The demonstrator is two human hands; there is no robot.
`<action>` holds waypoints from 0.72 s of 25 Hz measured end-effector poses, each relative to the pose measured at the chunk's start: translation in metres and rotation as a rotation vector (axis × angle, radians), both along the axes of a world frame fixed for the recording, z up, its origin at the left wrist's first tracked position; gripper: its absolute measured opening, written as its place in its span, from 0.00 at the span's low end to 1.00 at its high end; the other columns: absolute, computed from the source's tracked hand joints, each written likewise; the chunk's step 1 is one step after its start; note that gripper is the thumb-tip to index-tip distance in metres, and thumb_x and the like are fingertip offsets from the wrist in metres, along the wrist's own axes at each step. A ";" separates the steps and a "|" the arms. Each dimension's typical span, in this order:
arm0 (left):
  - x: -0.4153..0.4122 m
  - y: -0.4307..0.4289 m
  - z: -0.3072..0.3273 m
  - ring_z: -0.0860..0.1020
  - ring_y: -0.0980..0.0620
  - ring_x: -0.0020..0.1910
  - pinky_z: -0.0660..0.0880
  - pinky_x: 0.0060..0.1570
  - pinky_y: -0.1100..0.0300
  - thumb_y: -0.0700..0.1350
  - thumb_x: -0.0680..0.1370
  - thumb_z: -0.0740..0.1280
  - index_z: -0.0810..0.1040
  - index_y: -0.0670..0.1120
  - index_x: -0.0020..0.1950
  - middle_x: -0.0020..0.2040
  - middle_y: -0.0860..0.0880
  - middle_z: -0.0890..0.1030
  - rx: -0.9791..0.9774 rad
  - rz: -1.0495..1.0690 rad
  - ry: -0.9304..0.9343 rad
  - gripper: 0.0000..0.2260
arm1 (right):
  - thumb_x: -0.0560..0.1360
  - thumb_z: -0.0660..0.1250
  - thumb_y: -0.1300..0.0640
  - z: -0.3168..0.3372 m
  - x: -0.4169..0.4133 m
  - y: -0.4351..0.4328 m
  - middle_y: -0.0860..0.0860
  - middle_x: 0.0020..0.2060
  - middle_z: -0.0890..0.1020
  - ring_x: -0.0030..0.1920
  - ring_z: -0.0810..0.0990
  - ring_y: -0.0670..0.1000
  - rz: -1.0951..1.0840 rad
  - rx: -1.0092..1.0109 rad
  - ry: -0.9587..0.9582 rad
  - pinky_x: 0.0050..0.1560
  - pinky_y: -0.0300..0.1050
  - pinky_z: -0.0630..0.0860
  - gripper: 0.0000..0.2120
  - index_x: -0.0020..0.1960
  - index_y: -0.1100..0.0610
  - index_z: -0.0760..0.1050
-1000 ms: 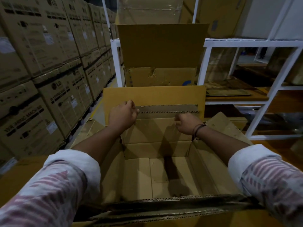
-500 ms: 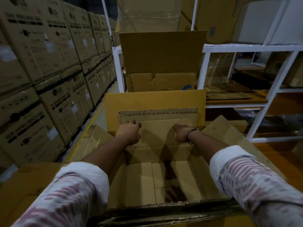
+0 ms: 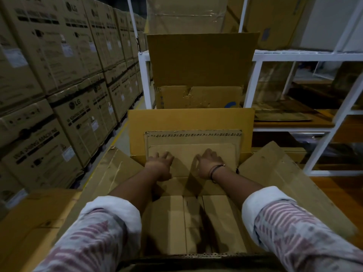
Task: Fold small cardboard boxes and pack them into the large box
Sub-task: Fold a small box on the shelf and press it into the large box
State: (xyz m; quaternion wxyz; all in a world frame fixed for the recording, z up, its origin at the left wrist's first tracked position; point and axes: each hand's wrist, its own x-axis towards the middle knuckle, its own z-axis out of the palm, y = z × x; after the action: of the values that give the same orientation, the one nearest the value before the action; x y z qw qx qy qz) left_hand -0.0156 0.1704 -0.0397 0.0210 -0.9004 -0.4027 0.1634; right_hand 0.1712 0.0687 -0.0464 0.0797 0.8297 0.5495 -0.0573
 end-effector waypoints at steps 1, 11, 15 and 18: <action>0.003 0.000 -0.003 0.52 0.36 0.81 0.62 0.74 0.38 0.60 0.80 0.66 0.45 0.55 0.84 0.85 0.49 0.44 -0.004 0.007 0.009 0.40 | 0.78 0.66 0.48 -0.005 -0.004 0.004 0.63 0.76 0.55 0.73 0.60 0.67 0.015 0.003 -0.017 0.71 0.62 0.67 0.30 0.77 0.51 0.62; 0.013 0.008 -0.008 0.52 0.35 0.81 0.63 0.74 0.39 0.59 0.79 0.67 0.44 0.53 0.84 0.85 0.48 0.43 0.018 0.017 0.087 0.42 | 0.80 0.66 0.54 -0.024 -0.010 0.013 0.51 0.83 0.43 0.80 0.46 0.61 0.310 -0.013 -0.122 0.76 0.67 0.55 0.33 0.81 0.50 0.55; 0.016 0.010 -0.007 0.53 0.35 0.81 0.65 0.73 0.40 0.58 0.80 0.67 0.44 0.52 0.84 0.85 0.48 0.43 0.035 0.021 0.120 0.42 | 0.81 0.63 0.49 -0.018 0.007 0.004 0.50 0.83 0.46 0.80 0.50 0.59 0.298 -0.007 -0.160 0.75 0.67 0.55 0.33 0.81 0.54 0.53; 0.020 0.009 -0.008 0.54 0.36 0.81 0.66 0.72 0.41 0.56 0.80 0.68 0.46 0.51 0.84 0.85 0.48 0.45 0.059 0.029 0.105 0.41 | 0.82 0.61 0.54 -0.019 0.028 -0.011 0.51 0.83 0.45 0.81 0.50 0.58 0.278 -0.036 -0.204 0.76 0.67 0.56 0.34 0.82 0.55 0.50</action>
State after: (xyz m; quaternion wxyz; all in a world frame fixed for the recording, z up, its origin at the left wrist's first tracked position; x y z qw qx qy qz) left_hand 0.0040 0.1790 -0.0474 0.0663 -0.8837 -0.4187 0.1987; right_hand 0.1993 0.0573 -0.0655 0.1570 0.7456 0.6470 0.0288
